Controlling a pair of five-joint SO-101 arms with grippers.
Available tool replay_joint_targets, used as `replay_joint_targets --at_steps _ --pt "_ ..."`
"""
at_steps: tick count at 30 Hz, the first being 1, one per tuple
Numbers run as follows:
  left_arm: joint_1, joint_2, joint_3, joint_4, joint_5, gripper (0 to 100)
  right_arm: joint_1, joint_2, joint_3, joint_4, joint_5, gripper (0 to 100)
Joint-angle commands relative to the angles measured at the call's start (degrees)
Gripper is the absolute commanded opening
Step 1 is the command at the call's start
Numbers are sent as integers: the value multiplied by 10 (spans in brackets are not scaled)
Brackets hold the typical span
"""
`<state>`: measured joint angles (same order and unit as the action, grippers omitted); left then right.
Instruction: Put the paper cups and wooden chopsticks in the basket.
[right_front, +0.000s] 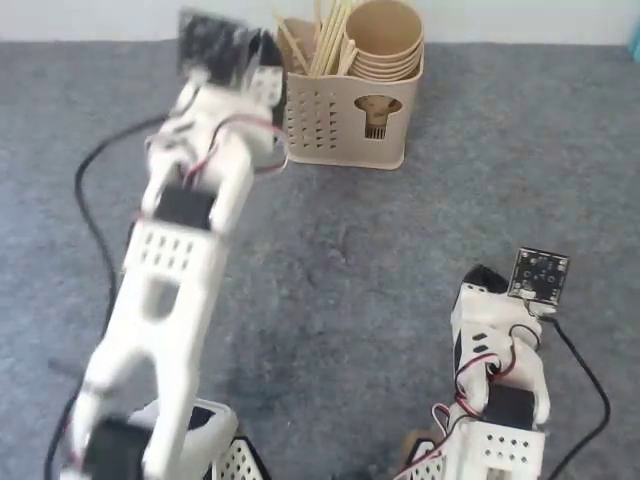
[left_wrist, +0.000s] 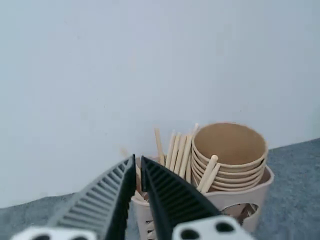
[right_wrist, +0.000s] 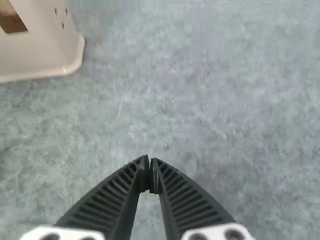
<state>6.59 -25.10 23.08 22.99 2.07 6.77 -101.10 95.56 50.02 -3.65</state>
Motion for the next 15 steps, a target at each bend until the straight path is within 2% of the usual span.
replay_joint_targets --at_steps 1,8,15 --pt "-4 -190 96 1 -4 11 -6 -15 -13 38 11 8" --pt "-62 -380 303 2 -2 11 -58 -15 -59 166 11 8" --pt "-122 -593 523 2 -2 11 -91 -15 -55 181 12 8"
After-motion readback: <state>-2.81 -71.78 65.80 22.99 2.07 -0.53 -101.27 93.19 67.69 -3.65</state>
